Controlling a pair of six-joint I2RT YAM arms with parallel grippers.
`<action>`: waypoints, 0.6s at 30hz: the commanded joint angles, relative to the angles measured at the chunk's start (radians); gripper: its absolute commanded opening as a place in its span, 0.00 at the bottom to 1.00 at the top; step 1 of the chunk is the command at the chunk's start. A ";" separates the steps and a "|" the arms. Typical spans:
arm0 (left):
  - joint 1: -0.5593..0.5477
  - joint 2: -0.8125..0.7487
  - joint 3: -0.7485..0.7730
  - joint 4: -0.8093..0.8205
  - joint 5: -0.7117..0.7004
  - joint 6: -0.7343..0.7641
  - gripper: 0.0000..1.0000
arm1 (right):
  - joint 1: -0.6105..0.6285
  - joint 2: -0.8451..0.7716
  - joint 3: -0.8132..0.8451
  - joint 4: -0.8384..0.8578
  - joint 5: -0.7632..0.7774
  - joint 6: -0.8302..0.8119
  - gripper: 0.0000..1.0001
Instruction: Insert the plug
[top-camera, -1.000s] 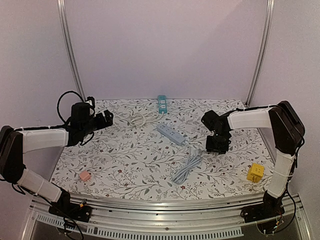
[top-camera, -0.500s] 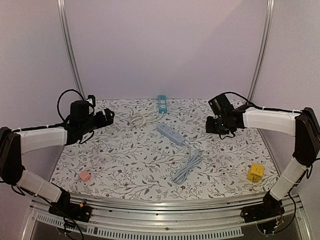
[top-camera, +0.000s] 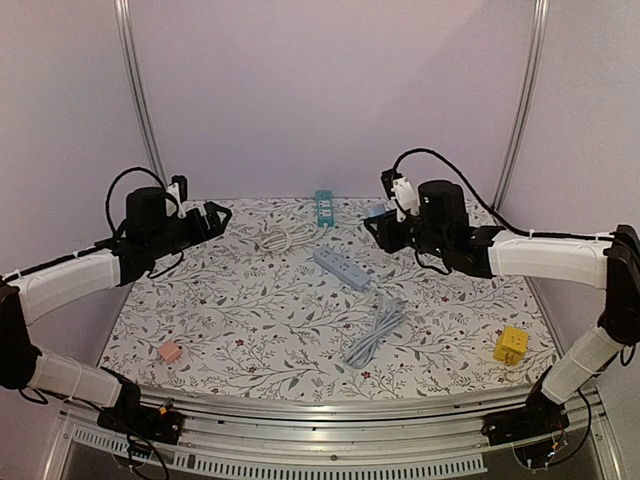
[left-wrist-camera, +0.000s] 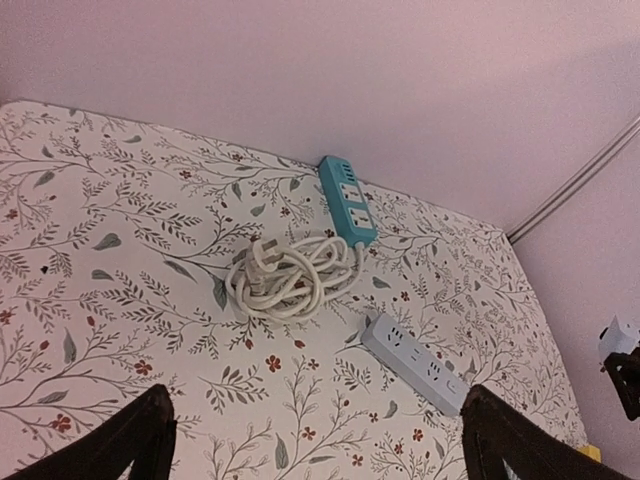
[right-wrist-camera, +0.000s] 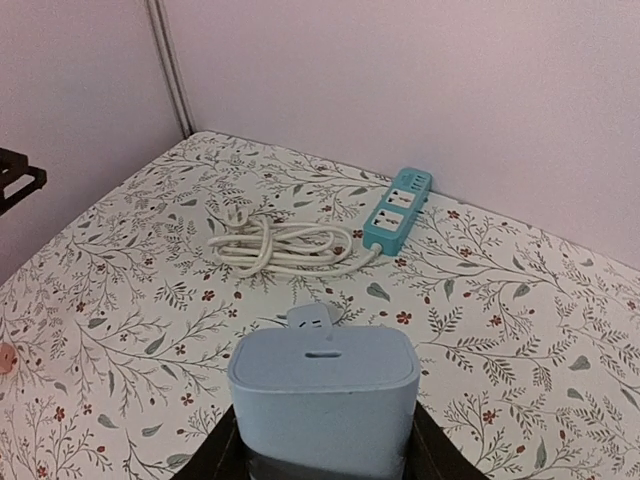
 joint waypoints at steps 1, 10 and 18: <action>0.001 -0.019 0.037 -0.075 0.085 -0.020 0.99 | 0.071 0.043 0.029 0.147 -0.049 -0.265 0.00; -0.064 -0.004 0.169 -0.292 0.155 0.036 0.99 | 0.071 0.057 -0.129 0.339 -0.177 -0.444 0.00; -0.182 0.081 0.329 -0.419 0.214 0.069 0.99 | 0.071 0.030 -0.283 0.526 -0.236 -0.486 0.00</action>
